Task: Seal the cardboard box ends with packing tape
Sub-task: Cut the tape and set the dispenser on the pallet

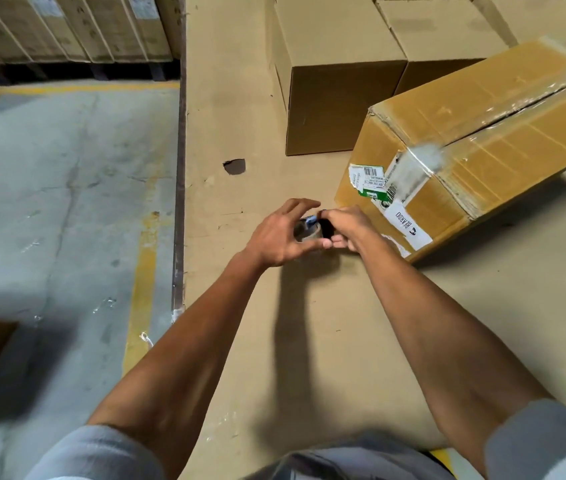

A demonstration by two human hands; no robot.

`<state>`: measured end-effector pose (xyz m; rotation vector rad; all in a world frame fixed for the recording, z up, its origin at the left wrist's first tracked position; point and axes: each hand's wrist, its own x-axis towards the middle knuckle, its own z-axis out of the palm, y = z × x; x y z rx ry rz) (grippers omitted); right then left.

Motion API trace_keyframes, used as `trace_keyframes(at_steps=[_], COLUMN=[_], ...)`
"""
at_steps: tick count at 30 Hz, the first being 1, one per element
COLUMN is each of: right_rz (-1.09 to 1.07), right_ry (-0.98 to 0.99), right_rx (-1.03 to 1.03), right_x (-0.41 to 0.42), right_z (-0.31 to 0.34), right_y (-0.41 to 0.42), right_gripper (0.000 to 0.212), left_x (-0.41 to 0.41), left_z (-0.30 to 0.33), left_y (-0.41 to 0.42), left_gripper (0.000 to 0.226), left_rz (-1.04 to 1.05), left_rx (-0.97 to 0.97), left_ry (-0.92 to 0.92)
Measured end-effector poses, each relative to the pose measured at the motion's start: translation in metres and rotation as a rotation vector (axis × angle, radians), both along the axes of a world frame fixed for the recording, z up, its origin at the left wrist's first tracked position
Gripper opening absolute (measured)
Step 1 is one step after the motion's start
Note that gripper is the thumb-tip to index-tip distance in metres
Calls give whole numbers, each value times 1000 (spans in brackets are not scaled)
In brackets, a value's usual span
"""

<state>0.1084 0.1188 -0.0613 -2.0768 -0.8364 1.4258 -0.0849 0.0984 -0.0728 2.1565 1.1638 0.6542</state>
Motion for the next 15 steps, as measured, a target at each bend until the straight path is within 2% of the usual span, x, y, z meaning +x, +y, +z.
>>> trace_keyframes(at_steps=[3, 5, 9, 15], right_rz=[-49, -63, -54, 117], right_ry=[1, 10, 13, -47], right_rx=[-53, -95, -123, -142], right_x=[-11, -18, -28, -22], right_z=[-10, -19, -39, -38], right_y=[2, 3, 4, 5], right_gripper=[42, 40, 64, 49], left_x=[-8, -15, -29, -47], left_z=[-14, -23, -39, -36], left_y=[-5, -7, -5, 12], left_gripper=[90, 83, 72, 67], left_rz=[-102, -128, -99, -33], left_rx=[117, 163, 133, 123], left_ry=[181, 286, 323, 370])
